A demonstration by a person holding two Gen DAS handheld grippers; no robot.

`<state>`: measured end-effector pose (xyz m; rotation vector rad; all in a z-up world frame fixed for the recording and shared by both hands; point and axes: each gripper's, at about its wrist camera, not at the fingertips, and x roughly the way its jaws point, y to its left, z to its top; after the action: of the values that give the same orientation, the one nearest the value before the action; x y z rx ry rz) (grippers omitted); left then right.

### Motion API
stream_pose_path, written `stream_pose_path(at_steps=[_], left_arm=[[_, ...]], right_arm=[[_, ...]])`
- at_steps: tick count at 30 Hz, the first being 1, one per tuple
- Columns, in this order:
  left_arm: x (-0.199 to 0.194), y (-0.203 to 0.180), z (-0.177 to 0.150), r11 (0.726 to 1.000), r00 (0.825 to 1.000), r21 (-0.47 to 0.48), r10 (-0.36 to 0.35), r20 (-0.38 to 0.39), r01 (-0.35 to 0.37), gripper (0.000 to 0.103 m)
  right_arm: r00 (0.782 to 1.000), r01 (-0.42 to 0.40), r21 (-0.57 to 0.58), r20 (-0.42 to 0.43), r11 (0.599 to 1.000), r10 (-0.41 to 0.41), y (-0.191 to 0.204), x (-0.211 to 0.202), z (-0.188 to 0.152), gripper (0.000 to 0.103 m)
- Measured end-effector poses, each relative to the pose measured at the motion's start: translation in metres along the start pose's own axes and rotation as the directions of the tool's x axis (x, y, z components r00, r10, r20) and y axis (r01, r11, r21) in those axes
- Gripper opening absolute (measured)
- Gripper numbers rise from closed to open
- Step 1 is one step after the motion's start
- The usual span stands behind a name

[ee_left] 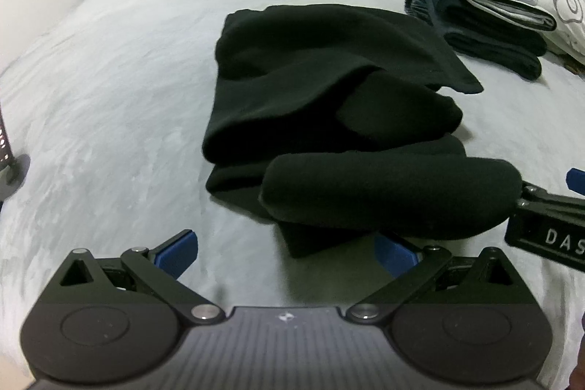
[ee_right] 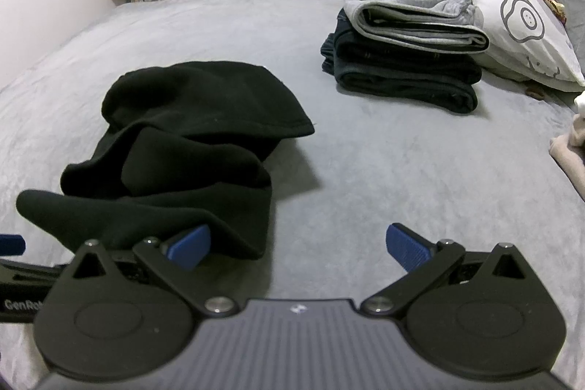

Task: Fold clothes
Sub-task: 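Move both grippers to the waistband of the black sweatpants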

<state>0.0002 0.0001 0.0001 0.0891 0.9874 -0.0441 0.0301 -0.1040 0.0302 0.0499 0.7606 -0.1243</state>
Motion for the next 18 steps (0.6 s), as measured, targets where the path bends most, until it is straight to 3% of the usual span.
stream_pose_path(at_steps=[5,11,18], left_arm=[[0.005,0.013,0.02,1.0,1.0,0.023,-0.021,-0.003,0.021,0.102],[0.018,0.074,0.075,0.998,0.999,0.033,-0.046,-0.02,0.046,0.102],[0.028,0.089,0.09,0.994,0.999,0.098,-0.047,0.026,0.044,0.102]], right_arm=[[1.0,0.001,-0.002,0.007,1.0,-0.001,-0.001,0.001,0.0,0.103],[1.0,-0.003,-0.009,0.014,1.0,0.003,-0.002,0.003,0.003,0.103],[1.0,-0.028,-0.005,0.002,1.0,0.028,-0.006,0.012,0.012,0.103]])
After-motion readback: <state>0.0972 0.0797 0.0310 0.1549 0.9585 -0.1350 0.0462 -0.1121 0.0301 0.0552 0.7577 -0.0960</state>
